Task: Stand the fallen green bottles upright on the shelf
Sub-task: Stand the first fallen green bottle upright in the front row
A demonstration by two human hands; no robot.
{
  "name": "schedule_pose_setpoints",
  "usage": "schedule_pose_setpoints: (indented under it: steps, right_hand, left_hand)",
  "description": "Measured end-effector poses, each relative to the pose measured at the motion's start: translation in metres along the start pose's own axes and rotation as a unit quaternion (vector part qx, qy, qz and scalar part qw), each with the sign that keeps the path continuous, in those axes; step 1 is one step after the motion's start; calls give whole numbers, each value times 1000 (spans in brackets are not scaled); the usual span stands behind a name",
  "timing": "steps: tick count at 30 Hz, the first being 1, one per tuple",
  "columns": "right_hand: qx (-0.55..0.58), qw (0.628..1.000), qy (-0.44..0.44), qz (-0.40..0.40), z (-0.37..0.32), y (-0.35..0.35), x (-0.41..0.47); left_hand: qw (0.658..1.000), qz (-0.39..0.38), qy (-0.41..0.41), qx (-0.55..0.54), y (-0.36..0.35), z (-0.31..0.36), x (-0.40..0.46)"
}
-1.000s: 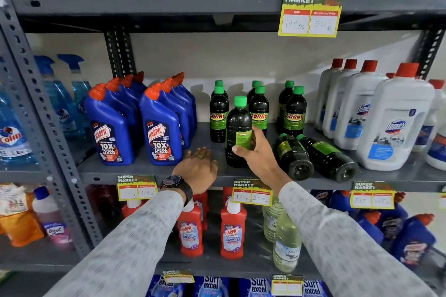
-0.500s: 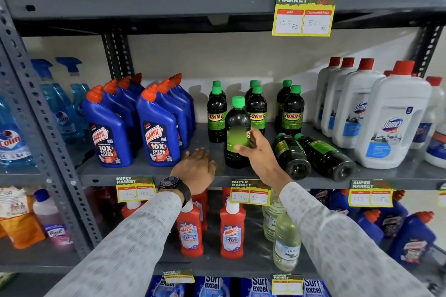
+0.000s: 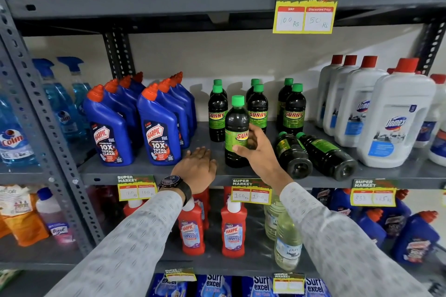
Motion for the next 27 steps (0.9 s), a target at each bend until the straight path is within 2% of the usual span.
schedule_pose_setpoints:
  steps: [5,11,21,27]
  right_hand:
    - [-40,998,19,41,2,-3,0]
    - [-35,999,12,-19,5,0,2]
    - [-100,991,51,75,-2,-12,-2]
    - [-119,988,54,84,-2,-13,-5]
  left_hand:
    - [1000,6,-2,14,0,1,-1]
    - [1000,2,0,2,3,2,-3]
    - [1000,-4,-3,19,6,5,-5]
    - [1000,-3,-4,23,6,4,-6]
Point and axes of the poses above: each hand's wrist, its own x-axis towards the middle knuckle, its own y-axis out of the back of the hand, z = x × y, the point moved 1 cm from there along x, towards the middle knuckle, and after that the axes turned 2 degrees about y, right-handed, at the moved point
